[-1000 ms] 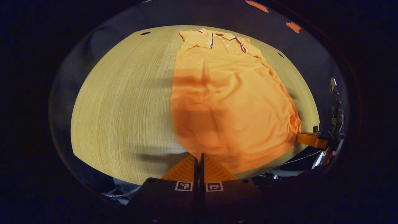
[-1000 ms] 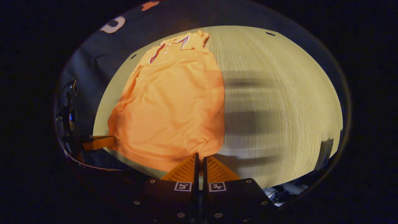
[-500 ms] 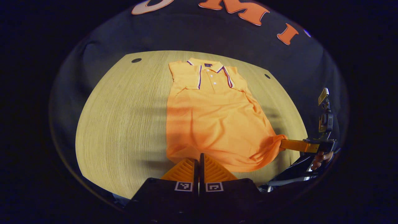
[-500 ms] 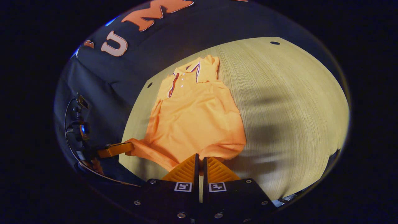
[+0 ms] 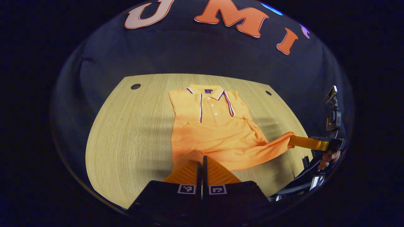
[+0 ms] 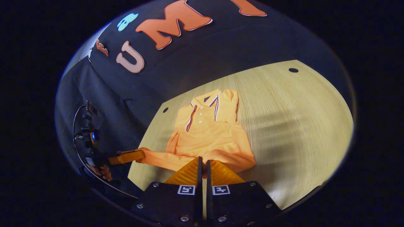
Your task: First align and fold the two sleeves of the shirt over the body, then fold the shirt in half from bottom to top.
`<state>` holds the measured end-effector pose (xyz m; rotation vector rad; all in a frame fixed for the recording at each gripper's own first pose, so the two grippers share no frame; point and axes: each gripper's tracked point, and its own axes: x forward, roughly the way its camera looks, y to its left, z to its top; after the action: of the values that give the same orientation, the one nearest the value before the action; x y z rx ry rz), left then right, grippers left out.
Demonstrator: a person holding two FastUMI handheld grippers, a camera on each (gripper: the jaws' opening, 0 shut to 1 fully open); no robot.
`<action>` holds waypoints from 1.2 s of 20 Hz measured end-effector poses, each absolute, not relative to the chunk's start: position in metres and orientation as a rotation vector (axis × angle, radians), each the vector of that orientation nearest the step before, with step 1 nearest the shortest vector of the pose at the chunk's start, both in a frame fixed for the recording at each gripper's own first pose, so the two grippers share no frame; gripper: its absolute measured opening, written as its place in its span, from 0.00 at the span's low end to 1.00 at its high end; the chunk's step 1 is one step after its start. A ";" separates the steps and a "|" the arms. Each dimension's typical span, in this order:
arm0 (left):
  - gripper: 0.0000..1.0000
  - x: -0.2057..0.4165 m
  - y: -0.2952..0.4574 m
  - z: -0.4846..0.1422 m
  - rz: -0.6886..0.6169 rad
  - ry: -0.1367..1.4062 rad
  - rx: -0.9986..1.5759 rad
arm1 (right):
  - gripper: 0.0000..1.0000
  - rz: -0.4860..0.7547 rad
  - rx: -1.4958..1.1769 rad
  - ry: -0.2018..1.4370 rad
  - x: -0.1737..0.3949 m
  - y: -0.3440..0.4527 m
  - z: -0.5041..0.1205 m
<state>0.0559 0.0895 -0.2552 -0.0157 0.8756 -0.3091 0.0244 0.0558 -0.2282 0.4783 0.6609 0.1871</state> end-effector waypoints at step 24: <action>0.01 0.332 0.096 -0.262 -0.370 0.794 0.001 | 0.05 0.047 0.361 0.629 0.266 0.015 -0.197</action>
<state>0.3322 0.0955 -0.2615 0.0008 0.7937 -0.3696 0.2661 0.0147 -0.1969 0.3606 0.6293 0.0468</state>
